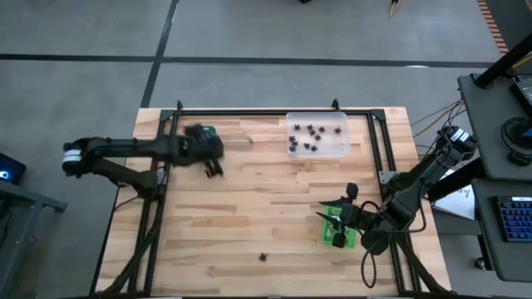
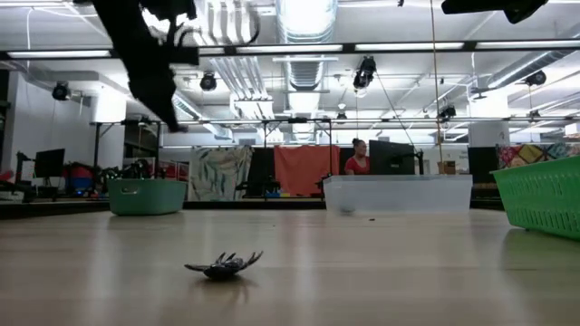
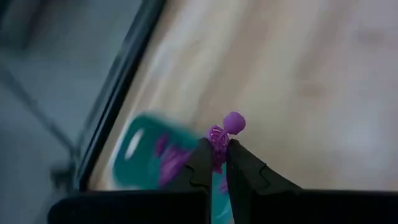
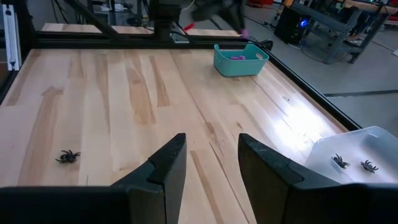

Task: Sort Halloween decoration
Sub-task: Put the purple skeleton toy into the blue bin, then put the black spider toy into the white bin

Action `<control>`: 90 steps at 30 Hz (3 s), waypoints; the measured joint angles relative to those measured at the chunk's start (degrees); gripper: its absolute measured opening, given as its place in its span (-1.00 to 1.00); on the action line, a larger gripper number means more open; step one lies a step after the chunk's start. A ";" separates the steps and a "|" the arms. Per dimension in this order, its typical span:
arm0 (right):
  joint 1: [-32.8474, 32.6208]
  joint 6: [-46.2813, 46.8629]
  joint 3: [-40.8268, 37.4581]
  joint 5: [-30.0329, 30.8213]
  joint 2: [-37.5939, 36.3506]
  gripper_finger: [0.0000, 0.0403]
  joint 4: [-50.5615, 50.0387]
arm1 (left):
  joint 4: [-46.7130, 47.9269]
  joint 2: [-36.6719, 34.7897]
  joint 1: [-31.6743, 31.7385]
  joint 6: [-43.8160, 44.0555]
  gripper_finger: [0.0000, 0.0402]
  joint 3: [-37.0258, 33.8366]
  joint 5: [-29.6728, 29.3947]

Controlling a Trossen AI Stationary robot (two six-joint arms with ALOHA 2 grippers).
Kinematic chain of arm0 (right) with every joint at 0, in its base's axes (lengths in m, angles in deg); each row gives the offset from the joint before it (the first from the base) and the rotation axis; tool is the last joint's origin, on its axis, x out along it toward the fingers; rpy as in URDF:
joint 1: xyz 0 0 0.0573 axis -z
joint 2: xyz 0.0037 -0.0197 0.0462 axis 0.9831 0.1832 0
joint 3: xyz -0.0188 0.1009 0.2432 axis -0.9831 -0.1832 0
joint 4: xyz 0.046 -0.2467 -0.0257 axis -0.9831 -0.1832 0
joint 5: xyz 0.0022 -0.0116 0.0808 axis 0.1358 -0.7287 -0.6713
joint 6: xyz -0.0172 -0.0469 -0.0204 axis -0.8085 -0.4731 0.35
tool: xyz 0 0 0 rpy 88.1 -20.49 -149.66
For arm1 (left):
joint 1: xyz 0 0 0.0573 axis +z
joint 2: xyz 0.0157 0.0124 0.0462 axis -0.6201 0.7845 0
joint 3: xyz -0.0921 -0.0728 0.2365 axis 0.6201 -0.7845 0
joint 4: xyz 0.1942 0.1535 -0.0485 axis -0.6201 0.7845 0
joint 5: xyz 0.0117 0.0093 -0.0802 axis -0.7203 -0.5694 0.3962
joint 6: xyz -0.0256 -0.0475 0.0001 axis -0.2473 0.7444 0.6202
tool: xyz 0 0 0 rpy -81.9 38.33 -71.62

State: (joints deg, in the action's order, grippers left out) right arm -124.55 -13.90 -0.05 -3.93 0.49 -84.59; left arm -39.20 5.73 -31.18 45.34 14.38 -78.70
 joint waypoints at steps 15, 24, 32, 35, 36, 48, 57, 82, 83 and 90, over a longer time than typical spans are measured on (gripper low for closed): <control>0.02 -0.07 0.00 0.06 0.00 -0.32 -0.05 | -5.71 0.89 28.66 -5.81 -1.00 -3.08 14.95; 0.01 -0.07 0.00 0.04 0.00 -0.32 -0.07 | -5.66 9.00 34.58 -8.10 -0.99 -3.06 15.75; 0.02 -0.08 0.00 0.05 0.00 -0.32 -0.07 | -5.70 14.29 35.30 -7.79 -0.72 -3.03 11.13; 0.02 -0.07 0.00 0.04 0.00 -0.32 -0.07 | -5.72 14.89 35.33 -7.75 -0.57 -3.03 9.40; 0.00 -0.04 0.00 0.05 0.00 -0.32 -0.07 | -5.74 14.81 35.34 -7.74 -0.52 -3.03 9.26; 0.85 1.89 0.00 0.46 0.00 -0.32 -0.03 | -5.37 8.52 32.87 -5.96 -0.26 -2.06 14.52; 5.01 3.17 0.00 -4.90 0.72 -0.32 0.13 | -12.17 1.48 20.54 0.46 -0.26 0.77 31.32; 5.40 0.42 0.00 -10.32 1.84 -0.32 0.17 | -41.95 14.94 -28.01 9.91 -0.25 0.59 26.01; 5.40 0.21 0.00 -10.34 1.84 -0.32 0.16 | -43.19 16.14 -28.88 9.92 -0.25 0.59 25.89; 5.40 -0.63 0.00 -10.69 1.84 -0.32 0.13 | -51.87 24.40 -32.14 9.89 -0.10 0.59 25.82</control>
State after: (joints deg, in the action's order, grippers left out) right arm -119.15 -14.53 -0.05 -14.62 2.33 -84.46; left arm -91.07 30.13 -63.32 55.23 14.98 -52.87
